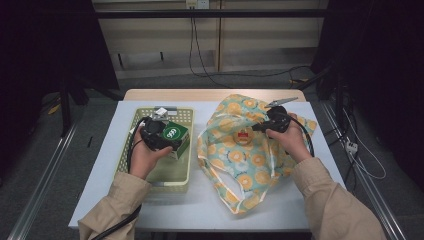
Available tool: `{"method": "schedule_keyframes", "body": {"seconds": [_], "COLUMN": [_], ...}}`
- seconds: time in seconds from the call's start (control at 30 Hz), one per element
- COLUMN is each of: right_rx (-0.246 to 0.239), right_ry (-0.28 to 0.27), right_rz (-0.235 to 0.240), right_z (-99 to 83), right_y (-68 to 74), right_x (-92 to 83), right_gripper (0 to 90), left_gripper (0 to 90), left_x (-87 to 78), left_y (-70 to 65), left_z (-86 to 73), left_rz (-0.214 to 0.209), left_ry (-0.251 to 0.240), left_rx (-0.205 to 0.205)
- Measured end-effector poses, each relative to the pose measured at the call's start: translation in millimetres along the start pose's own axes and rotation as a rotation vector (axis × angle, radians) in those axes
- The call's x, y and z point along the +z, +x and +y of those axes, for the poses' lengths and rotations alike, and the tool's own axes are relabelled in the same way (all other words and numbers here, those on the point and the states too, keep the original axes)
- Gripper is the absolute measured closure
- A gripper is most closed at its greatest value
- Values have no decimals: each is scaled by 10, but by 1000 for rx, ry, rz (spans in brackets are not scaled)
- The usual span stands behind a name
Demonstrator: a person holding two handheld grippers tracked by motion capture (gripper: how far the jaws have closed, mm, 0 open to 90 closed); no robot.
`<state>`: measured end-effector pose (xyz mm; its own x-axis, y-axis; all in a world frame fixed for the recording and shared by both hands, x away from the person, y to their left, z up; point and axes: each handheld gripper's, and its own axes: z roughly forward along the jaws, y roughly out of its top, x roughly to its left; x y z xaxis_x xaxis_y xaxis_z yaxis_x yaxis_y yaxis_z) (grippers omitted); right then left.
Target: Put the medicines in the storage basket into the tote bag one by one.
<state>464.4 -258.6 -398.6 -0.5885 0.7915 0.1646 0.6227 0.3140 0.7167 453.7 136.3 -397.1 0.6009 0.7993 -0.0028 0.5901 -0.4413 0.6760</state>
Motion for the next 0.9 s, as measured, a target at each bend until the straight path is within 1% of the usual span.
{"method": "schedule_keyframes", "body": {"seconds": [0.1,0.17,0.2,0.23,0.27,0.3,0.33,0.4,0.47,0.53,0.57,0.67,0.7,0.77,0.83,0.9], "right_rx": [2,4,5,4,3,0,1,7,7,8,9,10,10,10,8,13], "right_ry": [-1,-3,-2,-3,-3,-5,-8,-6,-8,-8,-9,-13,-15,-17,-22,-24], "right_rz": [-1,1,3,3,2,0,1,-1,-2,-1,-2,-2,0,0,-3,-5], "right_z": [-3,-7,-9,-9,-9,-8,-9,-11,-11,-8,-6,0,2,4,10,14], "right_y": [-17,-25,-26,-28,-29,-32,-35,-38,-39,-37,-34,-30,-29,-24,-22,-20], "right_x": [-10,-15,-21,-23,-29,-31,-34,-40,-44,-47,-49,-47,-45,-45,-50,-61], "right_gripper": [887,887,887,886,887,886,887,887,887,887,886,887,887,887,887,887], "left_gripper": [70,70,80,94,114,119,130,153,167,170,170,171,171,171,171,171], "left_x": [90,144,156,166,170,175,165,150,127,86,54,-48,-94,-198,-309,-427], "left_y": [-35,-45,-46,-45,-40,-43,-32,-31,-24,-12,-5,3,2,-2,0,-13], "left_z": [36,30,23,11,2,-8,-9,-6,-3,3,10,42,59,103,155,220], "left_rz": [12,23,21,30,33,26,27,34,31,30,19,2,-7,-9,-16,-25], "left_ry": [27,41,47,49,47,35,44,47,45,37,24,9,1,-10,-29,-54], "left_rx": [7,10,10,12,16,-4,9,6,-8,-19,-32,-43,-43,-34,-40,-32]}}
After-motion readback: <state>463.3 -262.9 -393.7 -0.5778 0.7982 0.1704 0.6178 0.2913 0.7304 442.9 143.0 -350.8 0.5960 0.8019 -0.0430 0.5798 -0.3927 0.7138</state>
